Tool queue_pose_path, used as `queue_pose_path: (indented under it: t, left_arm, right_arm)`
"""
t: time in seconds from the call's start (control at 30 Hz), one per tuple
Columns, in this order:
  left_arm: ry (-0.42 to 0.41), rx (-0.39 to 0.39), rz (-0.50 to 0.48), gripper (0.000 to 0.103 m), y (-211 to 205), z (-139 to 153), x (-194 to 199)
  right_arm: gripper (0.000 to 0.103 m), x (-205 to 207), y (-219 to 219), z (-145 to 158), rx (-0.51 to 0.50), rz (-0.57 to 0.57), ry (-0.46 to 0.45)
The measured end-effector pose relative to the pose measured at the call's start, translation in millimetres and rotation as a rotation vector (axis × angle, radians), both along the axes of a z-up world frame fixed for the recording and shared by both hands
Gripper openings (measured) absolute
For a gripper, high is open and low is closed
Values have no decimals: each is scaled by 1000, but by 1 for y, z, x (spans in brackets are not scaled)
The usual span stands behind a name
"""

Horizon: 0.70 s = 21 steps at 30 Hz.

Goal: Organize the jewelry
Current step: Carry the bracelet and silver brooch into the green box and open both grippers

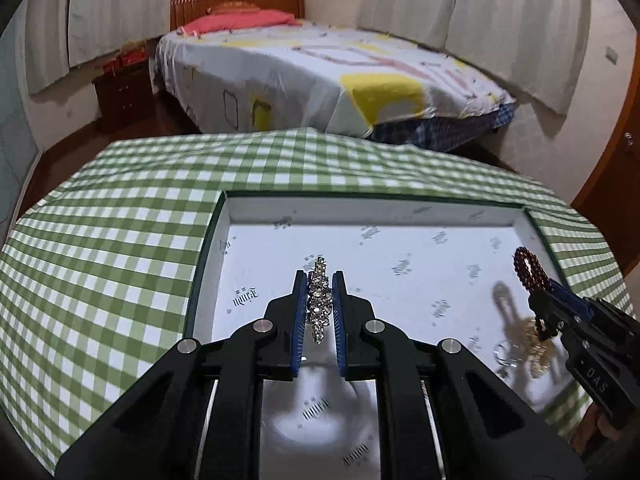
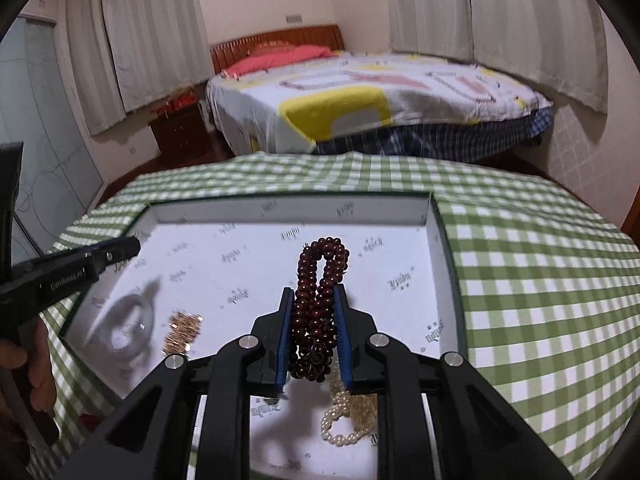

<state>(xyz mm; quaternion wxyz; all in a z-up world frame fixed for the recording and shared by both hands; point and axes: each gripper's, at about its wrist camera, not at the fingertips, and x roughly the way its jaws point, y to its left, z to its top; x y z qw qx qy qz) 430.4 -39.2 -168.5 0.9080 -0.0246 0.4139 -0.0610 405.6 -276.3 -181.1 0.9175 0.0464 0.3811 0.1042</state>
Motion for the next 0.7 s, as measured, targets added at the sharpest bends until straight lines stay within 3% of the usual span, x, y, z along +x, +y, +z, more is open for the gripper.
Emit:
queue_pose_path:
  t: [0.23, 0.4, 0.5, 0.53, 0.7]
  left_arm:
    - [123, 15, -4, 13, 0, -27, 22]
    - [144, 35, -11, 13, -3, -33, 24]
    - [143, 21, -10, 25, -2, -33, 25]
    - [142, 21, -9, 32, -2, -33, 25]
    - [132, 3, -8, 41, 1, -30, 22]
  right_arm:
    - [20, 12, 1, -11, -18, 2, 60]
    - [21, 13, 3, -14, -27, 14, 78]
    - [33, 15, 3, -16, -27, 11, 82]
    - [33, 14, 2, -16, -25, 10, 82]
    - [35, 12, -1, -12, -14, 12, 58]
